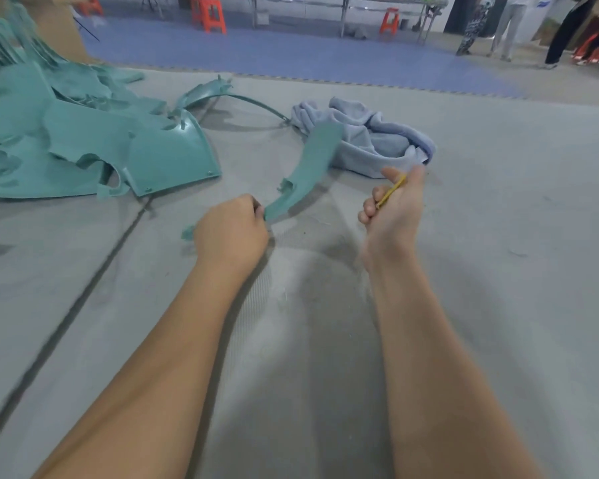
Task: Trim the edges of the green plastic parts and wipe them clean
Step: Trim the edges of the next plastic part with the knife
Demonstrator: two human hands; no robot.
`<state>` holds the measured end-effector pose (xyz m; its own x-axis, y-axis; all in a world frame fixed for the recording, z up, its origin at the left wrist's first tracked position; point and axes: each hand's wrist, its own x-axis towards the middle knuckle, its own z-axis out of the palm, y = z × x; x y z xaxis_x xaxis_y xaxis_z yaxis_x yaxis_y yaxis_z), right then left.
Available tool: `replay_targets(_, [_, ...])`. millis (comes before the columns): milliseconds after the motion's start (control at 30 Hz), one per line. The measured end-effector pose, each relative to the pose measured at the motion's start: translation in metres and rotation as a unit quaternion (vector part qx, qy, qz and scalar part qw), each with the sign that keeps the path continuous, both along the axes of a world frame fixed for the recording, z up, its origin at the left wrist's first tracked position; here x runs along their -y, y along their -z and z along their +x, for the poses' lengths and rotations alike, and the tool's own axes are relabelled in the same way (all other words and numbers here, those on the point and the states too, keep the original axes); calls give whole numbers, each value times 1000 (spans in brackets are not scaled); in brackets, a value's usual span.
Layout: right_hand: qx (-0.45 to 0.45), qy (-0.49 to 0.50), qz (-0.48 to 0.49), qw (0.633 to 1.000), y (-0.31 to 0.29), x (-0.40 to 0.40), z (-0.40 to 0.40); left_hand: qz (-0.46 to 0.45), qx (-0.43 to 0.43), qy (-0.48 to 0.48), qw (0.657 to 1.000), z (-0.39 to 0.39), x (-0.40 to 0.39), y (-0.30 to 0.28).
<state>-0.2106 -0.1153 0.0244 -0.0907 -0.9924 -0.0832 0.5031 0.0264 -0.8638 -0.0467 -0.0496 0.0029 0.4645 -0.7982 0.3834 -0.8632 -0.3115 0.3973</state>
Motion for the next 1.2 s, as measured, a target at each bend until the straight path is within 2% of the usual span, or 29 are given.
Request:
replay_targets(67, [-79, -35, -11, 996, 3, -4, 10, -35, -51, -22, 998, 3, 1, -2])
replay_targets(133, [-145, -86, -74, 983, 7, -10, 18, -85, -111, -50, 989, 7, 1, -5])
replay_targets(233, [-185, -156, -154, 958, 11, -18, 26, -130, -209, -48, 968, 10, -1, -7])
replay_targets(333, [-197, -183, -154, 951, 14, -22, 33, -139, -282, 3, 949, 6, -1, -9])
replay_targets(433, [-202, -182, -133, 953, 15, -23, 39, -119, -246, 47, 961, 1, 1, -7])
replay_targets(600, [-262, -80, -133, 952, 19, -17, 46, -79, -142, 119, 980, -12, 5, 0])
replay_targets(767, [-359, -15, -96, 928, 22, -7, 41, -49, -45, 187, 980, -21, 2, 1])
replay_targets(867, [-317, -4, -75, 945, 23, -4, 37, -11, 37, 171, 985, -16, -2, -1])
replay_targets(1000, [-243, 3, -61, 968, 23, -5, 34, 74, -10, 197, 978, -11, -2, 2])
replay_targets(1067, [-224, -24, -65, 972, 20, -6, 33, 54, -49, 218, 973, -10, -3, 2])
replay_targets(1200, [-94, -152, -42, 983, 13, -8, 28, -55, -92, 200, 974, -5, -3, 1])
